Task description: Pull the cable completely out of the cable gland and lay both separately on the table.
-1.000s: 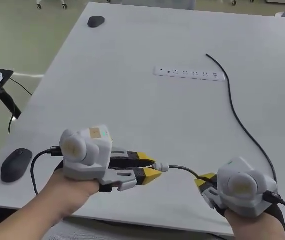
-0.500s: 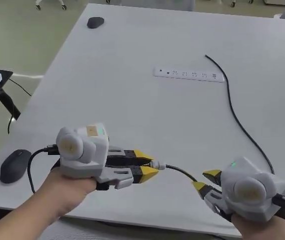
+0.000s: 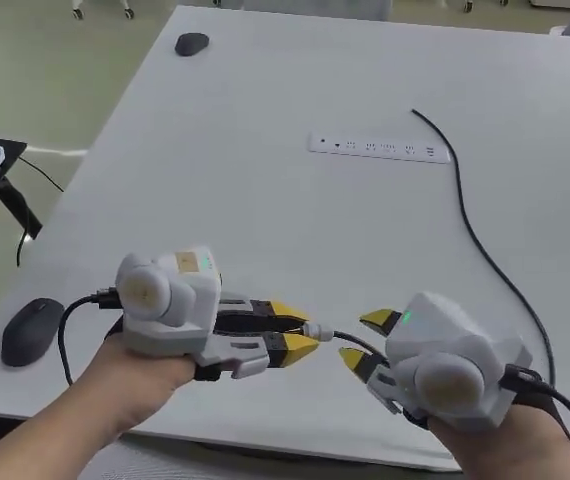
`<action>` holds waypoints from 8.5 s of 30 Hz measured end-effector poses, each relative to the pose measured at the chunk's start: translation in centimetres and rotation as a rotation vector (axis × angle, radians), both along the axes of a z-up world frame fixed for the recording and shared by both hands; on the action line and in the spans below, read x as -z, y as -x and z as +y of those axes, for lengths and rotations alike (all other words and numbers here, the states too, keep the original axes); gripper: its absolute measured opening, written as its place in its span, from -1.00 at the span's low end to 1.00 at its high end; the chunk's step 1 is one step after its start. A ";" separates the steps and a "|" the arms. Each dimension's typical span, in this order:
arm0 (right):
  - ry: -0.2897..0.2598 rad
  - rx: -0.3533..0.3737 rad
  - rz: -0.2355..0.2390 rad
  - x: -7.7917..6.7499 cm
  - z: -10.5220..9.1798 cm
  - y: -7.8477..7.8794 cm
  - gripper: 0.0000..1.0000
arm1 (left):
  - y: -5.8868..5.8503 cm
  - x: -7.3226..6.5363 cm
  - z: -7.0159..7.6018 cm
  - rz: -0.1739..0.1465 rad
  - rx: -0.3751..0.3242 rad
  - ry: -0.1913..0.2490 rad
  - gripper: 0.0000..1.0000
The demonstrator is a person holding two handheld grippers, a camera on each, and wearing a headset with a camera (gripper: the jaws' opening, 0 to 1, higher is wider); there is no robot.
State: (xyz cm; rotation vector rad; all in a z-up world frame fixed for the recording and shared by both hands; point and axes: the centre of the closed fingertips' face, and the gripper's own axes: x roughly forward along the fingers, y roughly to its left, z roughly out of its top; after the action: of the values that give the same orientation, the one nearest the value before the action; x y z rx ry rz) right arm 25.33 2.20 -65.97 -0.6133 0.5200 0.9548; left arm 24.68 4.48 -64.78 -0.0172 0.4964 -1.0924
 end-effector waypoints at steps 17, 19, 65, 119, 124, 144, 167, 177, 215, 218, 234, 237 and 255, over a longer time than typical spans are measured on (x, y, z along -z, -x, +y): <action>0.048 -0.092 -0.032 0.7 0.9 0.4 -0.97 | 0.1 0.2 -0.3 0.005 0.012 -0.012 -0.70; 0.053 -0.101 -0.028 0.9 0.9 0.5 -0.98 | 0.1 0.4 -0.3 0.009 0.017 -0.019 -0.70; -0.071 0.138 0.097 2.8 -3.0 -1.2 -1.00 | -0.4 0.0 -0.9 -0.024 0.000 -0.008 -0.70; -0.163 0.197 0.146 3.2 -5.1 -1.1 -0.67 | -0.7 -0.3 0.0 -0.024 -0.024 -0.003 -0.70; -0.077 0.026 -0.012 0.6 -2.7 -0.8 -0.65 | -0.7 -0.4 0.0 -0.025 -0.022 -0.002 -0.70; 0.013 -0.139 -0.095 0.0 0.8 0.1 -0.90 | 0.0 -0.5 -0.3 -0.022 -0.018 0.006 -0.70; -0.014 -0.117 -0.079 0.4 0.9 0.4 -1.00 | 0.2 -0.4 -0.2 -0.023 -0.015 0.000 -0.70; -0.028 -0.051 -0.025 0.8 0.1 0.0 -1.00 | 0.2 -0.5 -0.1 -0.032 -0.017 0.007 -0.70; -0.249 0.415 0.336 5.0 -5.6 -2.5 -1.00 | -0.5 -1.2 0.5 -0.059 -0.030 0.021 -0.70; -0.264 0.442 0.360 5.4 -6.2 -2.6 -1.00 | -0.6 -1.2 0.6 -0.064 -0.032 0.022 -0.70; -0.381 0.653 0.521 7.9 -8.8 -2.3 -1.00 | -0.1 -1.5 0.5 -0.072 -0.030 0.040 -0.70; -0.374 0.646 0.518 7.8 -8.6 -2.3 -1.00 | -0.1 -1.5 0.4 -0.072 -0.028 0.041 -0.70; -0.377 0.599 0.513 7.9 -8.6 -2.2 -0.96 | -0.5 -1.9 0.5 -0.067 -0.041 0.047 -0.70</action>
State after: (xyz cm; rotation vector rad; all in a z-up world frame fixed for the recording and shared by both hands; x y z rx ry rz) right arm 27.54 -6.41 -73.91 0.1463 0.8904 0.5996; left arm 25.19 4.95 -62.88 -0.0318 0.4089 -1.0613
